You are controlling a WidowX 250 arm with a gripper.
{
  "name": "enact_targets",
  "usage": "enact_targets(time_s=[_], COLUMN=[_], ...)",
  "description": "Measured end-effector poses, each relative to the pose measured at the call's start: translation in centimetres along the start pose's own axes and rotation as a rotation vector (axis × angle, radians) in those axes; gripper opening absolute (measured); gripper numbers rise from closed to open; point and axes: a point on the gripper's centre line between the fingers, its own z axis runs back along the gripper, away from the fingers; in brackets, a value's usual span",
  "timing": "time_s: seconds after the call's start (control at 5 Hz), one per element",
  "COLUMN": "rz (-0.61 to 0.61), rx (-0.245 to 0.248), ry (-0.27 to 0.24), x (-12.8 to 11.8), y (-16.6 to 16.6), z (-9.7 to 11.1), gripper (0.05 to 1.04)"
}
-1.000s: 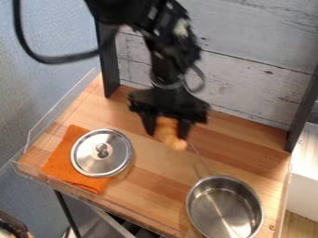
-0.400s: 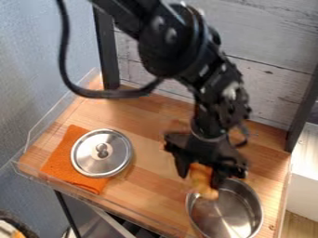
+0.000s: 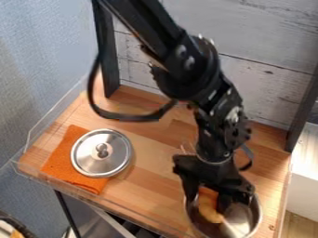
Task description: Put the croissant in the silver pot
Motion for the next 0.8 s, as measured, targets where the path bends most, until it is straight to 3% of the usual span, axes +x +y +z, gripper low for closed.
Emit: enact_targets(time_s=[0.4, 0.6, 0.8], rz=[-0.027, -0.032, -0.028], rx=[0.009, 0.017, 0.017], ry=[0.024, 0.033, 0.033], x=[-0.04, 0.05, 0.07], y=[-0.29, -0.36, -0.38], z=[-0.74, -0.59, -0.57], gripper=[0.701, 0.972, 1.004])
